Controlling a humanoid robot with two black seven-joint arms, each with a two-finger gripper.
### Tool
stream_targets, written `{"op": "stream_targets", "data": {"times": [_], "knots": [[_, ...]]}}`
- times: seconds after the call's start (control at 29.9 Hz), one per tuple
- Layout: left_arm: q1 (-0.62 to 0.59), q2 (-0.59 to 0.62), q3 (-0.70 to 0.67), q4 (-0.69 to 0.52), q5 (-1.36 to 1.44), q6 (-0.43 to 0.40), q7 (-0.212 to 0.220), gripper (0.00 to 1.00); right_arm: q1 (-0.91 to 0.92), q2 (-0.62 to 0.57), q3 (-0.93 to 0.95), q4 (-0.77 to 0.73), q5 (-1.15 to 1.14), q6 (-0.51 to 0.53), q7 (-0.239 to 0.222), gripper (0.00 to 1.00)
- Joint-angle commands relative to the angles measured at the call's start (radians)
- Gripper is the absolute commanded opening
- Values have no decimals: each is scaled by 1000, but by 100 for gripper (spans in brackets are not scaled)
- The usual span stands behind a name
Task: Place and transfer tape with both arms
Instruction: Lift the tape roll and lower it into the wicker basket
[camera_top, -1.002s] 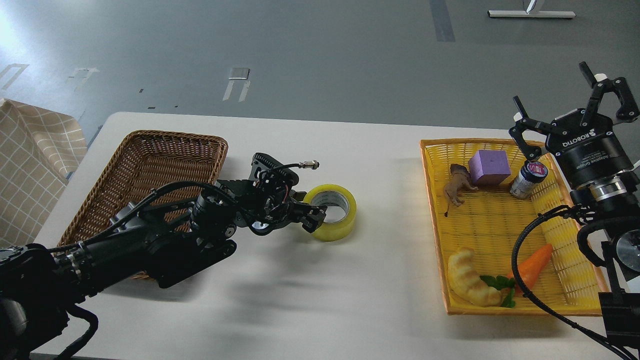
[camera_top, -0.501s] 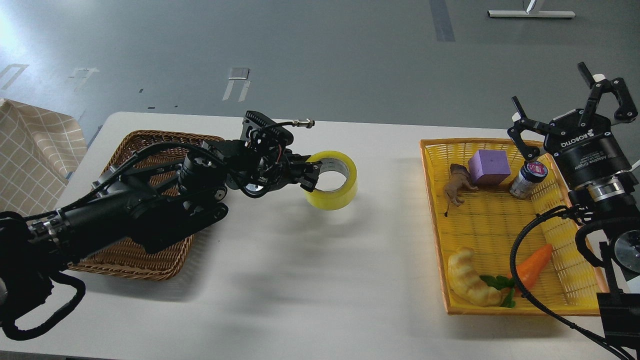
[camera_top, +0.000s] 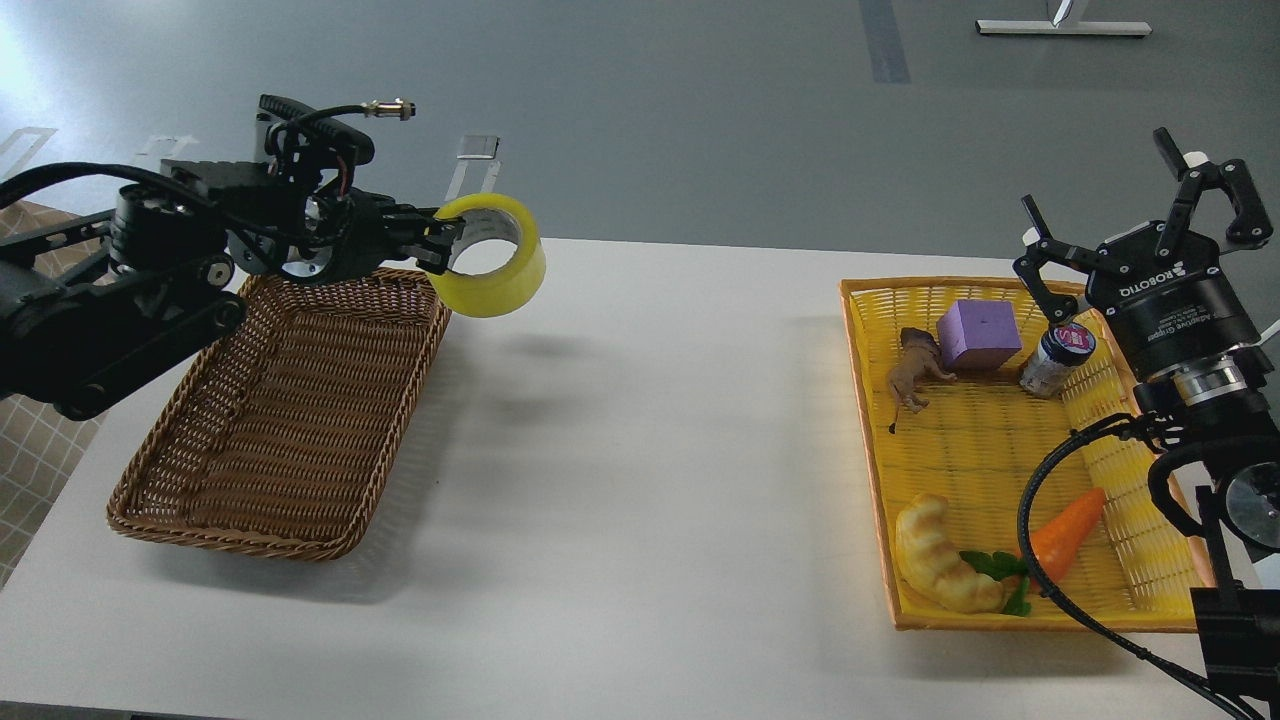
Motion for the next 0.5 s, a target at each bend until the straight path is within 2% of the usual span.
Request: {"op": "stream_targets", "data": {"times": [0.0,0.13,0.47], "knots": [[13,72,1,11,0,13,-61,0,1,0,0,-2,0,0,0,100],[36,128,4,14,3,17,-92,0,0,0,-2,-2,0,0,5,100],[196,210,4,20,17,77,-95,0,-3,0,0,-5,0,0,3,100]]}}
